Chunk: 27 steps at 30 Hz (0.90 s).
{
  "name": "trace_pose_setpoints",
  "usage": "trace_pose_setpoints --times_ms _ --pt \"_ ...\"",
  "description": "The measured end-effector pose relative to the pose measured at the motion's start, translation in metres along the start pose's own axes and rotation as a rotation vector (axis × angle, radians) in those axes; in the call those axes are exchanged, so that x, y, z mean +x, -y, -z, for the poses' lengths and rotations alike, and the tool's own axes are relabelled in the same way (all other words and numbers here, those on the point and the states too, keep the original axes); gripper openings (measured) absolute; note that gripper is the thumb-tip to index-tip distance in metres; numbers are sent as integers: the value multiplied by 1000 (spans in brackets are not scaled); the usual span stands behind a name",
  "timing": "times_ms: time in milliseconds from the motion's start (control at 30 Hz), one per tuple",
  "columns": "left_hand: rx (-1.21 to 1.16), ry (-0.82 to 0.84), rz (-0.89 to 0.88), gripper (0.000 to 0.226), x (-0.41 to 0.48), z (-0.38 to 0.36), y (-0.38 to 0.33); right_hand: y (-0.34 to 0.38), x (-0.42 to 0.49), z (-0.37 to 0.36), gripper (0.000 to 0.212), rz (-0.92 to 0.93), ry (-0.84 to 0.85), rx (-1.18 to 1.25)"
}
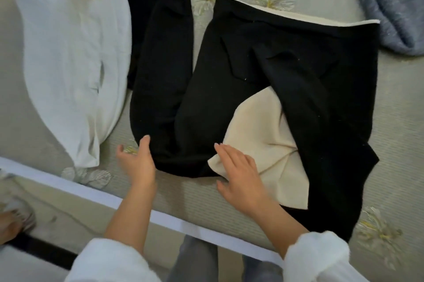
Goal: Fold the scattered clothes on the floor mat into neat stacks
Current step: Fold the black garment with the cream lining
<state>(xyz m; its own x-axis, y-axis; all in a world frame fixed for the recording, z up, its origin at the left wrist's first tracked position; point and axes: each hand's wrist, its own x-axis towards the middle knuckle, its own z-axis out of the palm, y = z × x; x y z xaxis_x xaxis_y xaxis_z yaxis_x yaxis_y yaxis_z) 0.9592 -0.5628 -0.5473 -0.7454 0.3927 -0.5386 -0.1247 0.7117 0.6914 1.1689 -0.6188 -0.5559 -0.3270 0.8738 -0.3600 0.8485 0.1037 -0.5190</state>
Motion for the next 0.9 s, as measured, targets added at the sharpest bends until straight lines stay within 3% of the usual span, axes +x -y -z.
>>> trace_pose_setpoints --times_ms 67,133,267,333,400,500,567,667,733,900 --pt "-75 272 181 45 17 3 -10 6 8 -3 49 -33 -49 -100" --pt "-60 352 94 15 23 7 -25 7 11 -1 32 8 -147 -202" --pt "-396 512 -219 39 15 34 -48 -3 1 5 31 205 -261 -271" --pt "-415 593 -250 47 8 51 -36 -9 -6 9 28 237 -209 -298" --pt "-303 485 -96 46 9 62 -9 -11 -9 10 27 228 -74 -354" --pt "-56 354 274 33 25 64 32 -3 1 6 32 159 262 -412" --pt "53 369 295 25 37 61 39 7 14 3 47 71 353 -310" --pt "71 353 121 16 57 46 10 22 31 1 50 -21 168 -73" --pt "9 403 101 26 73 28 -18 26 39 -2 51 -52 54 -13" --pt "29 625 181 51 104 -20 -73 22 50 -8 81 -282 116 190"
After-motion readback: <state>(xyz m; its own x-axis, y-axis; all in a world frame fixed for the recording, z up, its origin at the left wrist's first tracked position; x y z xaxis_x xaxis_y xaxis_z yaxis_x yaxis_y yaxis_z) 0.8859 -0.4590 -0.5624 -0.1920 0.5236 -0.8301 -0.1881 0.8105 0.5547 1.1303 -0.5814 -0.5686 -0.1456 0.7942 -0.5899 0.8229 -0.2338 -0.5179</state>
